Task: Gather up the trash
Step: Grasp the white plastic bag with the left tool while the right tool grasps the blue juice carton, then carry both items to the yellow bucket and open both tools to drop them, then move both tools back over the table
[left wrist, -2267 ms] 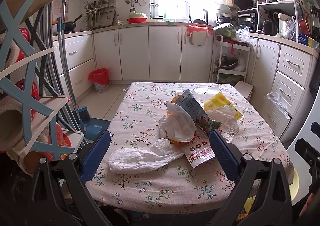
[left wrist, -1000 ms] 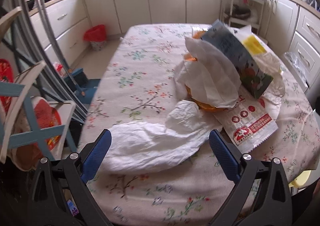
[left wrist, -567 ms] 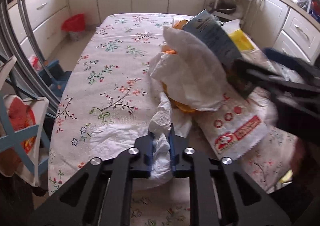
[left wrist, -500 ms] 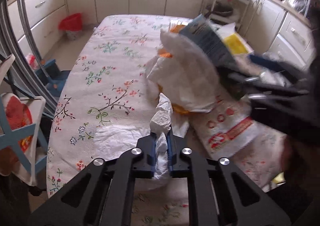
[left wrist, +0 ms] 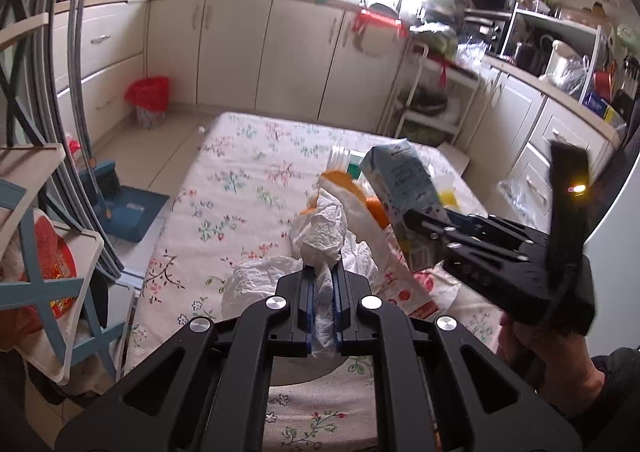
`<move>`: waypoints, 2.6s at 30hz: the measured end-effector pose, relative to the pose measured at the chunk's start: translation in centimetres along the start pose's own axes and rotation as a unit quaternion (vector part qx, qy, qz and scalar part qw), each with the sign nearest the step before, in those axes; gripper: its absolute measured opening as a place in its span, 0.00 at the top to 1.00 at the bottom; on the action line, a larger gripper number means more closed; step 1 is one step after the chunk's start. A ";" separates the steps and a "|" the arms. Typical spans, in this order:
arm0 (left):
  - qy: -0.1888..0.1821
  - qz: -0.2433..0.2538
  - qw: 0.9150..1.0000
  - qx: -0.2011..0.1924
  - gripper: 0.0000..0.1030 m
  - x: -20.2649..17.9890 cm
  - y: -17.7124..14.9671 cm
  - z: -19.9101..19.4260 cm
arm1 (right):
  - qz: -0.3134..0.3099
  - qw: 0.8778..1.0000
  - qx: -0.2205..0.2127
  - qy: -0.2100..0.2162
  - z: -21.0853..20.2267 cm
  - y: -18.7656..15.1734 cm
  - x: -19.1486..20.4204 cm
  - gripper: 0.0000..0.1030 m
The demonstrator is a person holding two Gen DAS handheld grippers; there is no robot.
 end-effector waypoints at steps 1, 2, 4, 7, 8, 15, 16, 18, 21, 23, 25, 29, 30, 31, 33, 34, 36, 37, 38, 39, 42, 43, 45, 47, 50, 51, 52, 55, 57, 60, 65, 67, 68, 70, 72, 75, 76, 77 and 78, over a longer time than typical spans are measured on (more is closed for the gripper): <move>-0.001 0.001 1.000 -0.004 0.94 -0.2 0.1 -0.3 | 0.003 1.000 -0.010 0.006 -0.6 0.4 0.2 0.74; -0.001 0.002 1.000 -0.009 0.94 -0.3 0.1 -0.5 | 0.004 1.000 -0.021 0.011 -1.4 0.7 0.3 0.74; -0.004 0.006 1.000 -0.016 0.94 -0.7 -0.1 -0.8 | 0.013 0.999 -0.040 0.024 -3.0 1.2 0.3 0.74; -0.011 0.011 1.000 -0.025 0.94 -1.3 -0.3 -1.3 | 0.029 0.998 -0.055 0.028 -4.7 1.5 -0.1 0.74; -0.014 0.014 0.999 -0.028 0.94 -1.6 -0.3 -1.4 | 0.036 0.997 -0.059 0.028 -5.5 1.5 -0.5 0.74; -0.077 0.058 0.994 -0.043 0.94 -6.8 -0.9 -1.9 | 0.055 0.995 -0.062 -0.047 -11.3 -1.6 -3.5 0.74; -0.086 0.066 0.993 -0.042 0.94 -7.7 -1.1 -1.9 | 0.057 0.995 -0.059 -0.064 -12.0 -2.4 -4.1 0.74; -0.112 0.089 0.989 -0.040 0.94 -10.3 -1.8 -1.9 | 0.054 0.991 -0.054 -0.110 -13.9 -4.3 -5.6 0.74; -0.158 0.124 0.979 -0.030 0.94 -14.7 -3.2 -2.0 | 0.055 0.982 -0.041 -0.176 -16.6 -7.5 -7.8 0.74; -0.186 0.146 0.972 -0.022 0.94 -17.4 -4.2 -2.1 | 0.067 0.973 -0.023 -0.219 -18.3 -10.3 -9.8 0.74; -0.212 0.173 0.962 -0.015 0.94 -20.8 -5.5 -2.2 | 0.090 0.965 -0.008 -0.247 -19.6 -12.7 -11.6 0.74; -0.258 0.204 0.944 0.012 0.94 -26.8 -8.0 -1.9 | 0.137 0.944 0.036 -0.298 -20.9 -18.0 -15.8 0.74; -0.263 0.210 0.942 0.017 0.94 -27.7 -8.5 -1.8 | 0.150 0.939 0.051 -0.305 -20.7 -19.4 -16.8 0.74; -0.269 0.216 0.938 0.024 0.94 -29.0 -9.2 -1.6 | 0.172 0.934 0.076 -0.303 -20.2 -21.1 -18.2 0.74; -0.280 0.225 0.933 0.037 0.94 -31.5 -10.5 -1.3 | 0.213 0.927 0.114 -0.286 -19.5 -23.8 -20.2 0.74; -0.286 0.226 0.930 0.045 0.94 -32.7 -11.3 -1.0 | 0.232 0.922 0.131 -0.281 -19.0 -25.0 -20.8 0.71; -0.293 0.224 0.928 0.056 0.94 -34.2 -12.3 -0.5 | 0.262 0.913 0.138 -0.280 -19.2 -26.3 -21.8 0.66; -0.296 0.223 0.927 0.062 0.93 -35.0 -12.8 -0.3 | 0.269 0.912 0.128 -0.281 -19.7 -25.9 -22.0 0.63; -0.297 0.223 0.926 0.066 0.93 -35.4 -13.1 0.0 | 0.269 0.913 0.116 -0.284 -20.2 -25.5 -21.9 0.61; -0.298 0.222 0.926 0.071 0.93 -35.9 -13.5 0.3 | 0.265 0.914 0.099 -0.290 -21.0 -24.6 -21.6 0.55; -0.298 0.210 0.927 0.088 0.93 -36.2 -14.0 1.5 | 0.246 0.921 0.059 -0.297 -23.5 -22.4 -20.0 0.43; -0.294 0.207 0.928 0.093 0.93 -36.1 -14.1 2.0 | 0.233 0.924 0.049 -0.300 -24.5 -21.6 -19.2 0.40; -0.290 0.205 0.929 0.105 0.93 -36.0 -14.3 3.0 | 0.211 0.930 0.039 -0.299 -25.7 -21.2 -18.1 0.37; -0.291 0.207 0.926 0.119 0.93 -36.2 -14.6 3.8 | 0.190 0.935 0.037 -0.298 -26.4 -21.3 -16.3 0.32; -0.304 0.217 0.915 0.150 0.93 -37.7 -15.9 5.4 | 0.177 0.942 0.048 -0.282 -26.9 -22.4 -14.0 0.31; -0.316 0.223 0.906 0.172 0.94 -38.7 -16.5 6.2 | 0.175 0.943 0.052 -0.278 -26.6 -22.3 -13.8 0.29; -0.323 0.233 0.897 0.190 0.93 -39.7 -17.3 6.8 | 0.173 0.944 0.056 -0.274 -26.7 -22.7 -13.3 0.28; -0.320 0.268 0.877 0.237 0.87 -42.2 -19.5 8.7 | 0.164 0.945 0.063 -0.274 -26.7 -22.7 -12.5 0.25; -0.300 0.282 0.876 0.252 0.64 -42.9 -20.3 9.8 | 0.162 0.945 0.066 -0.278 -26.4 -22.6 -12.9 0.25; -0.286 0.278 0.886 0.237 0.49 -42.4 -19.7 9.6 | 0.170 0.944 0.067 -0.273 -26.4 -22.7 -13.2 0.25; -0.247 0.264 0.917 0.169 0.36 -38.4 -16.3 7.0 | 0.157 0.948 0.063 -0.270 -26.4 -22.0 -11.6 0.23; -0.228 0.257 0.928 0.141 0.30 -36.6 -14.8 5.9 | 0.149 0.948 0.064 -0.272 -26.1 -21.6 -11.2 0.20; -0.218 0.254 0.934 0.126 0.26 -35.5 -14.2 5.0 | 0.143 0.949 0.065 -0.274 -25.9 -21.3 -11.0 0.20; -0.190 0.253 0.944 0.089 0.23 -32.8 -12.8 3.2 | 0.135 0.951 0.064 -0.271 -25.6 -20.8 -10.4 0.18; -0.164 0.254 0.951 0.062 0.21 -30.4 -12.0 1.8 | 0.126 0.954 0.062 -0.267 -25.3 -20.3 -9.9 0.17; -0.125 0.244 0.961 0.028 0.21 -26.8 -10.6 0.6 | 0.108 0.957 0.061 -0.262 -24.7 -19.4 -8.8 0.16; -0.114 0.236 0.965 0.018 0.21 -25.8 -10.2 0.2 | 0.102 0.959 0.061 -0.259 -24.4 -19.1 -8.4 0.15; -0.104 0.225 0.969 0.010 0.21 -24.6 -9.6 -0.1 | 0.098 0.959 0.061 -0.257 -24.2 -18.9 -8.1 0.15; -0.093 0.206 0.974 0.002 0.21 -23.0 -9.2 -0.4 | 0.093 0.960 0.061 -0.255 -24.0 -18.7 -7.8 0.15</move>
Point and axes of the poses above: each gripper's, at about its wrist camera, not at the fingertips, and z roughly the way its jaws point, x to its left, y to its top, the point moved 5 cm from there along z, roughly the way its jaws point, and after that the axes turned 4 degrees about -z, right-handed, at the moved point
